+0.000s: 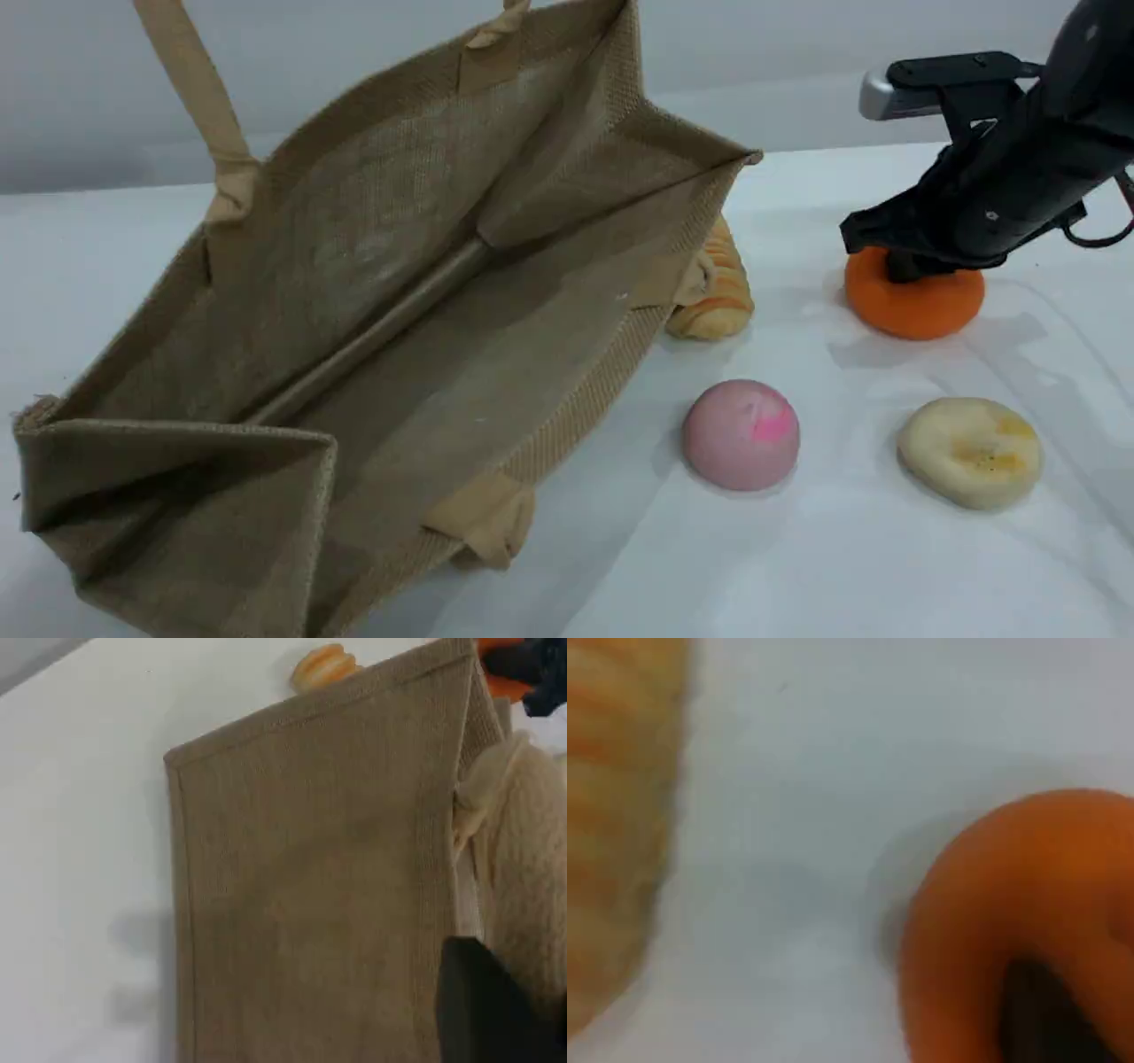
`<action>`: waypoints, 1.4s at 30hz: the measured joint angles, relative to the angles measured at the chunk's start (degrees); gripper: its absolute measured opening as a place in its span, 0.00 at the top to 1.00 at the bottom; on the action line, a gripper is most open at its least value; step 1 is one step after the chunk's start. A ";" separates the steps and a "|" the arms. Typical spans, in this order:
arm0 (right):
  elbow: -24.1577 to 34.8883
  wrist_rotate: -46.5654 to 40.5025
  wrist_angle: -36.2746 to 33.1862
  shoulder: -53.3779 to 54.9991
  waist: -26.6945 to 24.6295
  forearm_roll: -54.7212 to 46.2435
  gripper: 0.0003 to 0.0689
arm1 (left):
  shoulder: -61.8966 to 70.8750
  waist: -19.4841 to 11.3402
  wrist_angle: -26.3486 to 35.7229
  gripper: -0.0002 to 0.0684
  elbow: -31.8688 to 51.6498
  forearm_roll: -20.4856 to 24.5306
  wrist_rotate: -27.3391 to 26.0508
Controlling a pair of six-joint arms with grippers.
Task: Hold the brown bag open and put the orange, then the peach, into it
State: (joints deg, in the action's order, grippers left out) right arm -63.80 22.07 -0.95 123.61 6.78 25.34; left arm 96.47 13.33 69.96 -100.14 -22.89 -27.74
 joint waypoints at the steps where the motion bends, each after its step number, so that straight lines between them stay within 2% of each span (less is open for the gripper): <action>1: 0.04 1.02 -1.67 -0.97 0.00 0.00 0.95 | 0.00 0.00 0.00 0.89 0.00 0.00 0.00; 6: 0.11 2.57 -11.36 -8.59 0.00 -0.21 0.95 | 0.06 0.00 0.00 0.89 0.00 0.00 -0.05; 11: 1.01 2.46 -17.43 -18.02 0.00 -0.40 0.95 | 0.06 0.00 0.00 0.89 0.00 0.18 -0.20; 19: 9.14 2.72 -28.37 -34.95 0.30 2.90 0.95 | 0.06 0.00 0.00 0.89 0.00 0.22 -1.67; 23: 13.66 4.65 -31.27 -43.33 4.17 7.72 0.95 | 0.06 0.00 0.00 0.89 0.00 0.22 -1.71; 26: 16.02 5.39 -29.16 -47.88 9.10 12.41 0.95 | 0.06 0.00 0.00 0.89 0.00 0.22 -1.71; 30: 16.20 5.60 -21.68 -48.27 17.75 18.53 0.95 | 0.06 0.00 0.00 0.89 0.00 0.22 -1.73; 36: 15.85 5.60 -7.38 -40.40 29.29 22.03 0.95 | 0.06 0.00 0.00 0.89 0.00 0.22 -1.73; 42: 12.38 5.60 -0.29 -29.88 34.20 21.84 0.95 | 0.06 0.00 0.00 0.89 0.00 0.22 -1.73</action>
State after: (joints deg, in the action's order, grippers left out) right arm -51.42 27.67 -1.24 93.73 40.98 47.19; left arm 96.52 13.33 69.96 -100.14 -22.67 -29.47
